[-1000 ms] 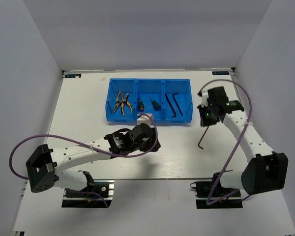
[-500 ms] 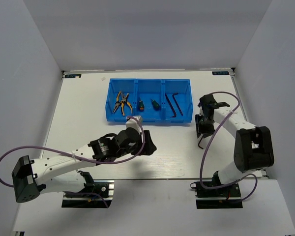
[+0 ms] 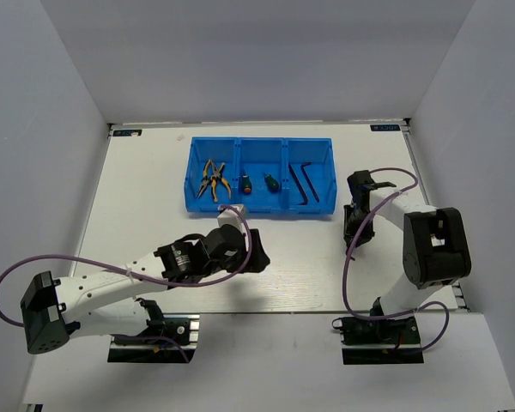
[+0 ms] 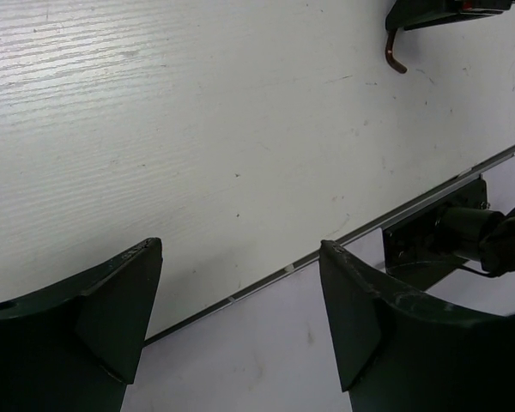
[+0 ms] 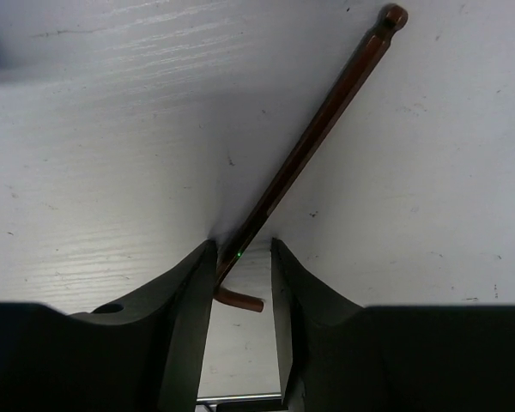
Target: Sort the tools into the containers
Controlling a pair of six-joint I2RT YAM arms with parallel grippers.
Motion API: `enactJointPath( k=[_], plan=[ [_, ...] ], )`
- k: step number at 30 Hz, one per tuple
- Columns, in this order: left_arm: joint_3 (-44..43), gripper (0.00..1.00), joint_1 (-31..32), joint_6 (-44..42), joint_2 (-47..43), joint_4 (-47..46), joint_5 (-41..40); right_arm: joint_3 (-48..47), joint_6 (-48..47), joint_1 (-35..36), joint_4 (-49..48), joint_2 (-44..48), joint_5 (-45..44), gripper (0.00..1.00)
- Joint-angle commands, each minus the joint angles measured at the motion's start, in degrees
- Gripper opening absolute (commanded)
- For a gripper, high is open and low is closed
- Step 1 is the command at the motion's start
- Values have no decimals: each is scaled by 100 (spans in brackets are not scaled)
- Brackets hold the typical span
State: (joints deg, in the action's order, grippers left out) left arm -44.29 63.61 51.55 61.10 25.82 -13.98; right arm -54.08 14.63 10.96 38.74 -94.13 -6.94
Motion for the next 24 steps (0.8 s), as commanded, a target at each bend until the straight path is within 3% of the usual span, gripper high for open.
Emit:
enactJointPath(
  k=[1, 5, 9, 11, 17, 23, 24],
  plan=[
    [-185, 84, 37, 31, -28, 125, -131, 126, 294, -15, -358, -210, -193, 38],
    [-185, 84, 37, 31, -133, 230, -184, 240, 312, -32, -499, -343, -264, 28],
    [-185, 84, 37, 83, -134, 283, -237, 372, 347, -50, -666, -326, -281, 7],
    [-185, 84, 37, 83, -134, 283, -237, 355, 295, -94, -640, -317, -290, 2],
    [-185, 84, 37, 136, -134, 283, -289, 92, -29, -243, -421, 490, 78, 0],
    [-185, 85, 37, 83, -134, 221, -290, -102, -644, -252, -594, 2036, 412, 0],
    [-185, 85, 37, 83, -134, 169, -342, -137, -811, -209, -665, 2265, 865, 0]
  ],
)
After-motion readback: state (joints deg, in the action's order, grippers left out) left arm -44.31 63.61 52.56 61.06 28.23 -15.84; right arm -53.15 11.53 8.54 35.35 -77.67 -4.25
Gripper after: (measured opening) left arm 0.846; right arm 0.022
